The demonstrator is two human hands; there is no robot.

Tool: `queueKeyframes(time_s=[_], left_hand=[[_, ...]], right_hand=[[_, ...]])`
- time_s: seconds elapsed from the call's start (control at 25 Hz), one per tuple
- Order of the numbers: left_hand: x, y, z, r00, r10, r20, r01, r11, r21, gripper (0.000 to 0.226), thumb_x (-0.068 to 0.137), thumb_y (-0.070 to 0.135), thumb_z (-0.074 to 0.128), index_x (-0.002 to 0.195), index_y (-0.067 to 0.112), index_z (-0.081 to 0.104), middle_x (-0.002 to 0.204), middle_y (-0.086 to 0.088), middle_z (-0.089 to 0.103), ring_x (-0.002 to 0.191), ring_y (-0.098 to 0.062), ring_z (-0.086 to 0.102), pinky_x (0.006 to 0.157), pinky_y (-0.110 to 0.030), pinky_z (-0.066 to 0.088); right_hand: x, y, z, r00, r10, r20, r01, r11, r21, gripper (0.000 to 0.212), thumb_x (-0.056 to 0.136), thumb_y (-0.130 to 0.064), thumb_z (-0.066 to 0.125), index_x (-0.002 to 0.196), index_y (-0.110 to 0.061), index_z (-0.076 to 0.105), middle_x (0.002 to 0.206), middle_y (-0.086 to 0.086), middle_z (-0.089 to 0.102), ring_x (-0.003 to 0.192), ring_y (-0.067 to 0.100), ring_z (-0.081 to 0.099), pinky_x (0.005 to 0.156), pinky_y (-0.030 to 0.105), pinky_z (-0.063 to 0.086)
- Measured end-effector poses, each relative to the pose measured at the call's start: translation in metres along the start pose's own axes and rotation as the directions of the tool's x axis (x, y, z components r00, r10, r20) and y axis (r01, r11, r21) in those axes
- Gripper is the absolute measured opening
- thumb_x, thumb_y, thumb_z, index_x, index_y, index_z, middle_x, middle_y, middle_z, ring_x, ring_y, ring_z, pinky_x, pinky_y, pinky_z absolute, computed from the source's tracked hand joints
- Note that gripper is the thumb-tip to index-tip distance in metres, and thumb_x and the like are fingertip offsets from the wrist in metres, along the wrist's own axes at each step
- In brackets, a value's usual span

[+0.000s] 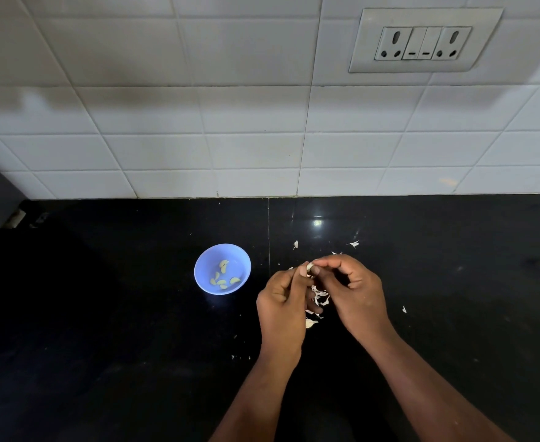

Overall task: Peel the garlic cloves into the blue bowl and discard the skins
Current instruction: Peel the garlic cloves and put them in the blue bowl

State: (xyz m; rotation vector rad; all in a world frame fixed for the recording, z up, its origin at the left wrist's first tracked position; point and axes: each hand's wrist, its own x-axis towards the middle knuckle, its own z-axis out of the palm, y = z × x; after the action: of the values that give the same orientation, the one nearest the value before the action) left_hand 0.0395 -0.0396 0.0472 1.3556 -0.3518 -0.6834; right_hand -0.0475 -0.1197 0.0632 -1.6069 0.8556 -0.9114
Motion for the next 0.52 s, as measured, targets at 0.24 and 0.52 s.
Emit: queueKeyframes(time_s=[0.24, 0.52], left_hand=[[-0.002, 0.011, -0.004, 0.989, -0.113, 0.1, 0.131, 0.971, -0.2, 0.014, 0.1, 0.007, 0.067, 0.109, 0.002, 0.077, 0.086, -0.013, 0.075, 0.062, -0.016, 0.063, 0.059, -0.036, 0.057], [0.004, 0.012, -0.013, 0.988, -0.138, -0.066, 0.119, 0.965, -0.232, 0.009, 0.101, 0.005, 0.064, 0.1, 0.003, 0.072, 0.08, -0.007, 0.068, 0.065, -0.013, 0.061, 0.049, -0.031, 0.051]], right_hand=[[0.001, 0.0, -0.001, 0.997, 0.023, 0.08, -0.017, 0.997, -0.078, 0.01, 0.096, -0.015, 0.073, 0.097, -0.025, 0.075, 0.094, -0.003, 0.075, 0.09, 0.015, 0.072, 0.079, 0.025, 0.058], [0.001, 0.001, 0.003, 0.977, 0.194, 0.09, -0.201, 0.976, 0.082, 0.012, 0.099, -0.01, 0.068, 0.101, -0.017, 0.078, 0.085, 0.0, 0.077, 0.076, 0.009, 0.071, 0.072, 0.023, 0.057]])
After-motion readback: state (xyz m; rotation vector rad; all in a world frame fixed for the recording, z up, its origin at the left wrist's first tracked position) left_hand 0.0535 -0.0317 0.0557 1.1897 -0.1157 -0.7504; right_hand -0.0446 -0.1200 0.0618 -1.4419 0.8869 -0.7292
